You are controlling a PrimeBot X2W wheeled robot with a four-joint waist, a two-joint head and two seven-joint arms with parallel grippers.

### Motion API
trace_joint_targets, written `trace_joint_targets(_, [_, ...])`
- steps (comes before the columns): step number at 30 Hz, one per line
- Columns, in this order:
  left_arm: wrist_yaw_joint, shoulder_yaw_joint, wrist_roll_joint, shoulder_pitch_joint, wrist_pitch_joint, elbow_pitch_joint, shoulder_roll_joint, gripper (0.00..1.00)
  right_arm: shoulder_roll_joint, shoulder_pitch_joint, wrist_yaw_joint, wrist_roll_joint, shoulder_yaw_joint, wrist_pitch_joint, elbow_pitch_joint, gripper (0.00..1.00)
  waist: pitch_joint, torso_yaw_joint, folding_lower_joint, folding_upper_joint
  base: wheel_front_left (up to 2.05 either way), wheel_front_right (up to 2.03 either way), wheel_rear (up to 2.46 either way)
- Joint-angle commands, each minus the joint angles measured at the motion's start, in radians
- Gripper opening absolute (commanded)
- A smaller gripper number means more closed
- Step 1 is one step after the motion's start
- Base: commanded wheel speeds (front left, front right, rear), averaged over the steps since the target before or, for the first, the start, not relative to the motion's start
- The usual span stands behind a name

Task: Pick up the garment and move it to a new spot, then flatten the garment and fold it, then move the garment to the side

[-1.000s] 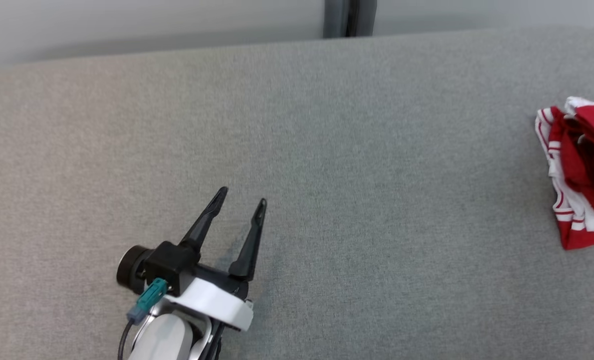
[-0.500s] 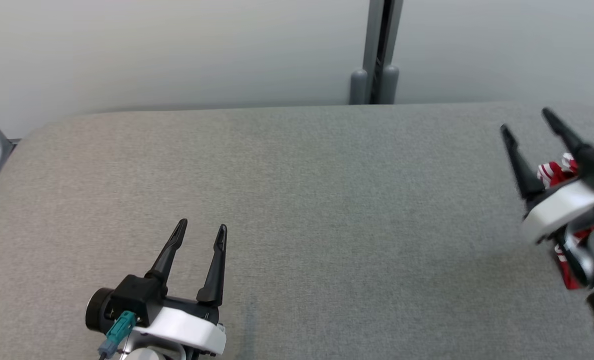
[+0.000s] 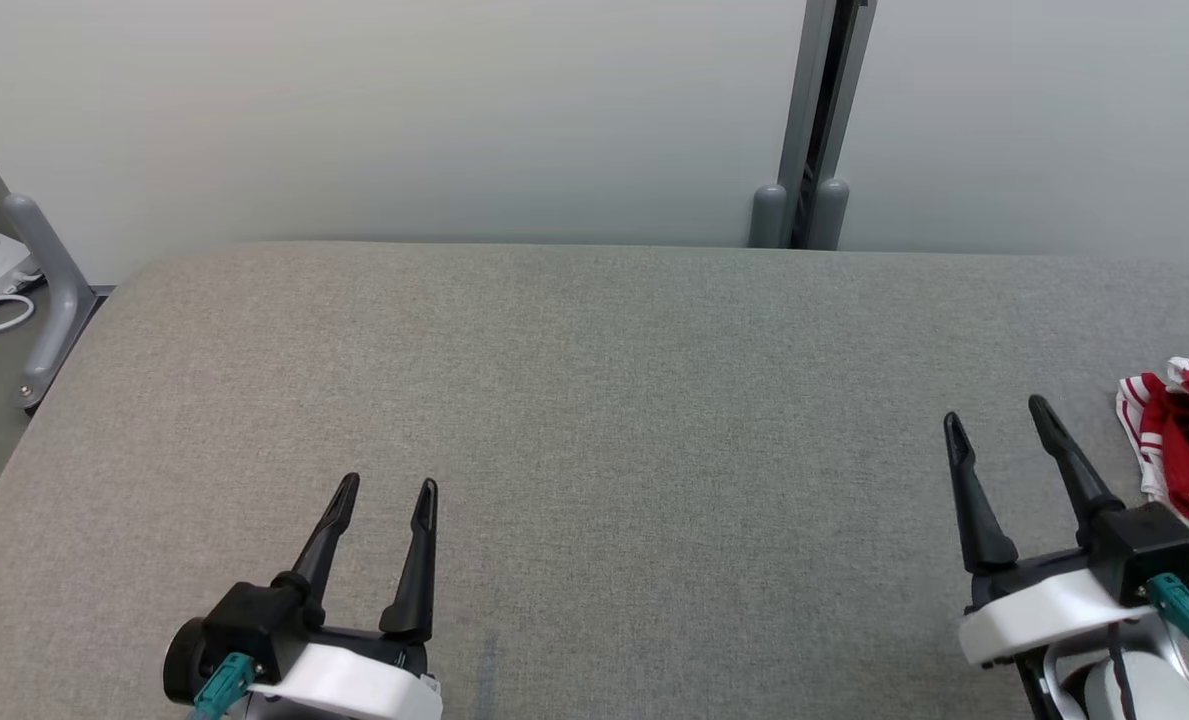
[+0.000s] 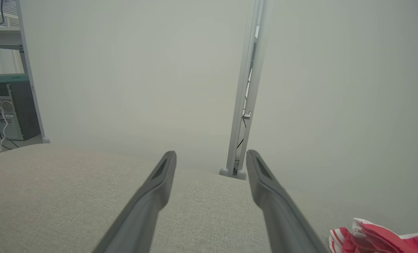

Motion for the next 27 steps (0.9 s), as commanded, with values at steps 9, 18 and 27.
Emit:
trace_joint_targets(9, [-0.022, 0.038, -0.026, 0.033, -0.004, 0.016, 0.004, 1.00, 0.020, 0.066, 0.000, -0.016, -0.033, -0.004, 0.030, 1.00, -0.005, 0.001, 0.0000, -0.0001, 0.00, 0.00, 0.00])
trace_joint_targets(18, [-0.029, 0.047, -0.018, 0.039, -0.004, 0.035, 0.004, 1.00, 0.021, 0.086, 0.000, 0.012, -0.047, -0.004, 0.008, 1.00, -0.007, -0.008, 0.0000, -0.0001, 0.00, 0.00, 0.00])
trace_joint_targets(27, [-0.022, 0.047, -0.032, 0.038, -0.004, 0.040, 0.004, 1.00, 0.022, 0.083, 0.000, 0.018, -0.039, -0.004, 0.012, 1.00, -0.004, -0.012, 0.0000, -0.0001, 0.00, 0.00, 0.00])
